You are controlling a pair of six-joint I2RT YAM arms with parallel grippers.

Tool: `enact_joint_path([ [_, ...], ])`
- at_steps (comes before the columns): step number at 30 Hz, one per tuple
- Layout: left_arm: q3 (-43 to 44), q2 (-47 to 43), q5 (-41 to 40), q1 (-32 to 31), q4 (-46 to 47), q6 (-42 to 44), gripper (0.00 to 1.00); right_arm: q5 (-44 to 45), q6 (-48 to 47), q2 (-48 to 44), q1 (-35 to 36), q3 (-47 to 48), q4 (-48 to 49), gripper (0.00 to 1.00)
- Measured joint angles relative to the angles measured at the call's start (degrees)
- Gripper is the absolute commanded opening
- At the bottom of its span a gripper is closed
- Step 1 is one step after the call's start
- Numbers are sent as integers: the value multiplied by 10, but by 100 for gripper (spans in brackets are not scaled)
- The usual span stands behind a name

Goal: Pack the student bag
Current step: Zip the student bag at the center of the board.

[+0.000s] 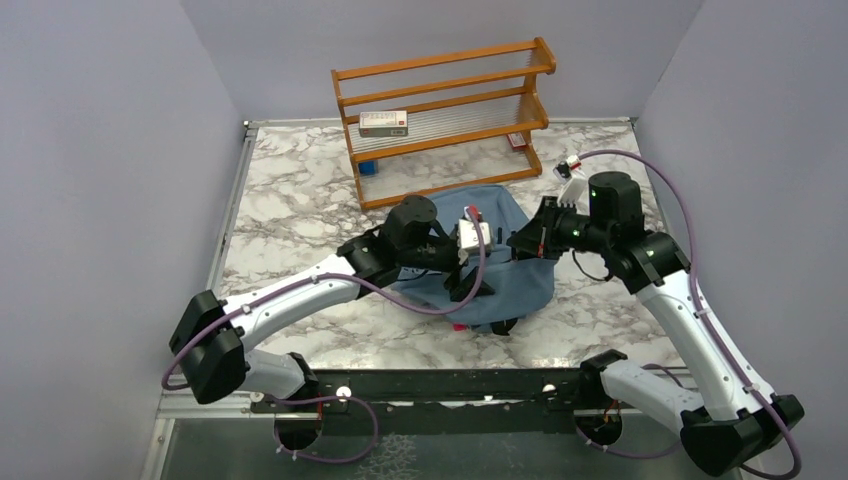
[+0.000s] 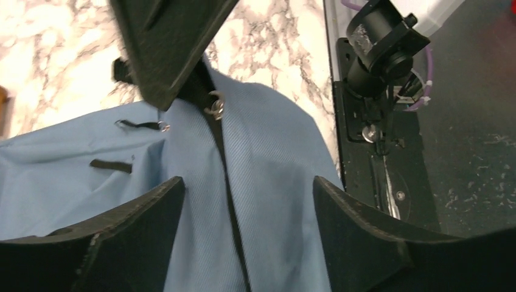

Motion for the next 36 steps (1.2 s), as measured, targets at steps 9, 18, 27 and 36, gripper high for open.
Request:
enact_joint_path([
  [9,17,36,0,-32,11,-7,24,37,0,-19,0,-5,-18,0],
  [18,27,32,1,-32,-33,-4,0,125,11,-52,2,-5,-72,0],
  [27,27,-17,-7,-32,-84,15,0,238,36,-66,3,-5,-102,0],
  [36,-12,-76,-25,-32,-125,33,0,304,31,-21,3,-40,-63,0],
])
